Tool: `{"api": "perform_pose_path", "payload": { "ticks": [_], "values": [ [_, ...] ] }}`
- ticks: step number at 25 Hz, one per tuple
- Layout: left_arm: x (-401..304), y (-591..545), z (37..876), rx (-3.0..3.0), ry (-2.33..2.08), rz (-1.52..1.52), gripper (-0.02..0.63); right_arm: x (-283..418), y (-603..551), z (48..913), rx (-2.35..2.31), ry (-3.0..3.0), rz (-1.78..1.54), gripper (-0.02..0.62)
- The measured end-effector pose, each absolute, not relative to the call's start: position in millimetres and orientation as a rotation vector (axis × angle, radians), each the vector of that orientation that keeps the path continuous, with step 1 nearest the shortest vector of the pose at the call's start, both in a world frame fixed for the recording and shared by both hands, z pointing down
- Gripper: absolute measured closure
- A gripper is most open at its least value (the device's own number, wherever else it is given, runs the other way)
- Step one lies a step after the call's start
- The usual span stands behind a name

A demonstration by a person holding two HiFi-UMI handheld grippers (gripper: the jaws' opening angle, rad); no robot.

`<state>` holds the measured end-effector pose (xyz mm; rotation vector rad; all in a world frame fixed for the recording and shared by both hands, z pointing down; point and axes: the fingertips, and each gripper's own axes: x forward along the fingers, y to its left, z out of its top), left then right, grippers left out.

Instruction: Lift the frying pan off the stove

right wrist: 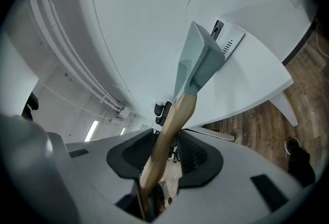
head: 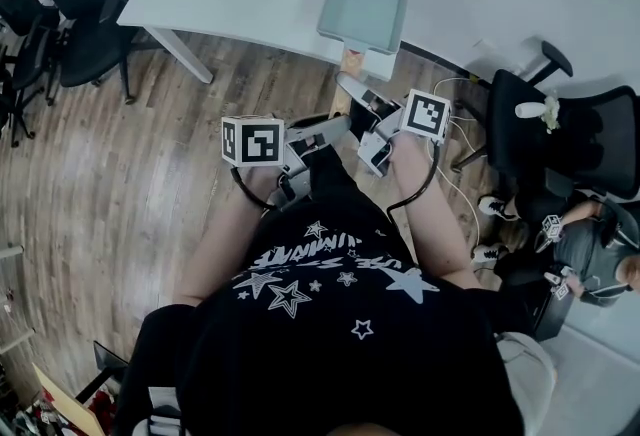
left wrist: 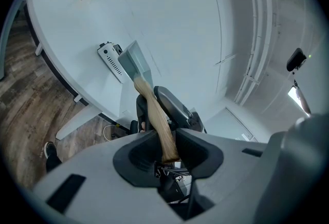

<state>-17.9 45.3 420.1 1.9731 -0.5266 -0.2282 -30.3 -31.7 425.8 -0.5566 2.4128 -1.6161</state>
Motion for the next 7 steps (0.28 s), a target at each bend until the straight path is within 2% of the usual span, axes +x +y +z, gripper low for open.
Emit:
{"api": "perform_pose_path", "payload": {
  "ticks": [7],
  "values": [
    [-31.6, 40.7, 416.2, 1.962, -0.517, -0.242, 0.492, -45.3, -36.3, 422.9, -0.554, 2.398, -1.632, 0.449]
  ]
}}
